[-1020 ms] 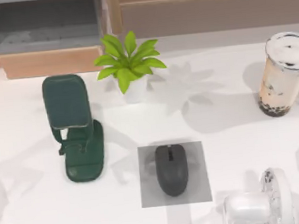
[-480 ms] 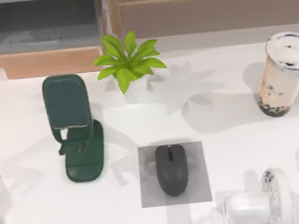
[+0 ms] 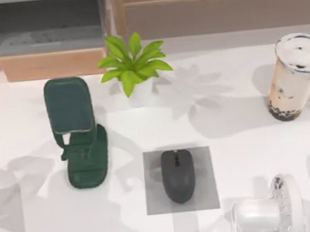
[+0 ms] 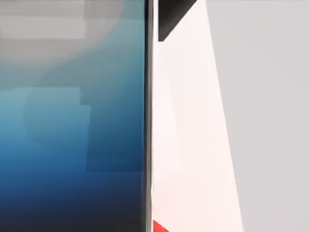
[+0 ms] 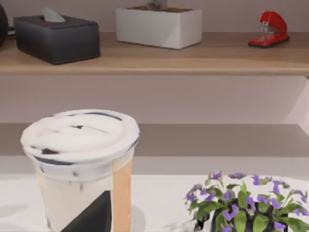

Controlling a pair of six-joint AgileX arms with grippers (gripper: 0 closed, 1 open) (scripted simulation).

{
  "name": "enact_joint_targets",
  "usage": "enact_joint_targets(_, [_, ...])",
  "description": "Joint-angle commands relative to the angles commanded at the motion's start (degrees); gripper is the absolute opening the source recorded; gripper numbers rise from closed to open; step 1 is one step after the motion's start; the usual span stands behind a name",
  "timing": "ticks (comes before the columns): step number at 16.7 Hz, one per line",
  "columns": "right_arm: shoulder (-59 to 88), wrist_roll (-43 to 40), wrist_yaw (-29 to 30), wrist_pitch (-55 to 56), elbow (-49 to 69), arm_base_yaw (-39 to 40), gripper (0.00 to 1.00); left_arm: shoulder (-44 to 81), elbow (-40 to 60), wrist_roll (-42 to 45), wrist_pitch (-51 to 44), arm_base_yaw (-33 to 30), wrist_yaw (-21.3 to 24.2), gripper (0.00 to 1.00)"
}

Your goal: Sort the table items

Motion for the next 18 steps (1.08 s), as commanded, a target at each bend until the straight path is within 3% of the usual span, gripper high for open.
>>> enact_joint_targets(6, [0.0, 0.0, 0.0, 0.0, 0.0, 0.0, 1.0, -15.05, -5.34, -31.52, 14.04, -30.75, -17.32, 0.0])
enact_joint_targets(11, [0.0, 0.0, 0.0, 0.0, 0.0, 0.0, 1.0, -24.9, -12.02, -51.84, 18.41, -53.51, -23.45, 0.0])
enact_joint_targets(14, [0.0, 0.0, 0.0, 0.0, 0.0, 0.0, 1.0, -26.75, -15.36, -57.64, 18.52, -60.9, -23.76, 0.0])
enact_joint_targets(18, [0.0, 0.0, 0.0, 0.0, 0.0, 0.0, 1.0, -27.06, -16.44, -58.98, 18.35, -62.93, -23.63, 0.0])
